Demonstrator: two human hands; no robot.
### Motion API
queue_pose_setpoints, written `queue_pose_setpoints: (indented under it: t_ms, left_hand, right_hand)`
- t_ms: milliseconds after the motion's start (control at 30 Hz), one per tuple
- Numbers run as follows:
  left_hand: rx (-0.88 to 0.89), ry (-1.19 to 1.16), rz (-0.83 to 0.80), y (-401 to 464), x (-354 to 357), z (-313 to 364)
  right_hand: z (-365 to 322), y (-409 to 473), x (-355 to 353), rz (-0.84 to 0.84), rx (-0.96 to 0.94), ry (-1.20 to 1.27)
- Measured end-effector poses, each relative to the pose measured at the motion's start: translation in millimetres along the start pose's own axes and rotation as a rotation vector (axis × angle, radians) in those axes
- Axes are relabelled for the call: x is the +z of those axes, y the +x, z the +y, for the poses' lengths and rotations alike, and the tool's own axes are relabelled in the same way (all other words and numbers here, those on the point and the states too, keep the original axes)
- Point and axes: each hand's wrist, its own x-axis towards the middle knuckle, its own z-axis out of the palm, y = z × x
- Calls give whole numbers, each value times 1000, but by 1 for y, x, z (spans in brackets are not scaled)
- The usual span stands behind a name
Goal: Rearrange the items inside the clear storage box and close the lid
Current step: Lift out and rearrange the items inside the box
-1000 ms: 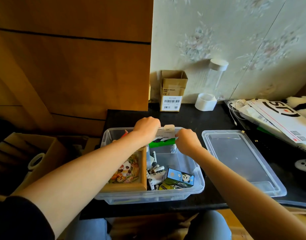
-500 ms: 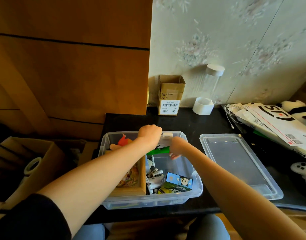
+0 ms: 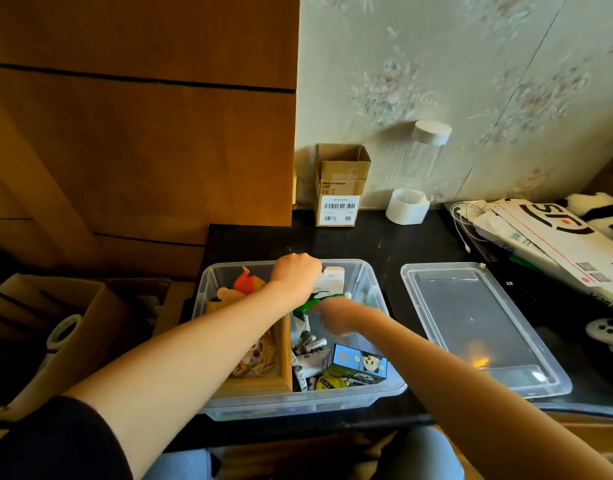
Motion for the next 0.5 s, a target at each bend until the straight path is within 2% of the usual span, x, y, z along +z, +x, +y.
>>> queue_pose_setpoints:
  t_ms: [200,333,500]
  left_hand:
    - [-1,31,12,1,2,0]
    - [11,72,26,0,4,0]
    - [33,71,-16,2,2,3]
  right_hand:
    - [2,15,18,17,-90,-203]
    - [-1,20,18,38,-65,-227]
    - [3,11,13,-35,-31,-240]
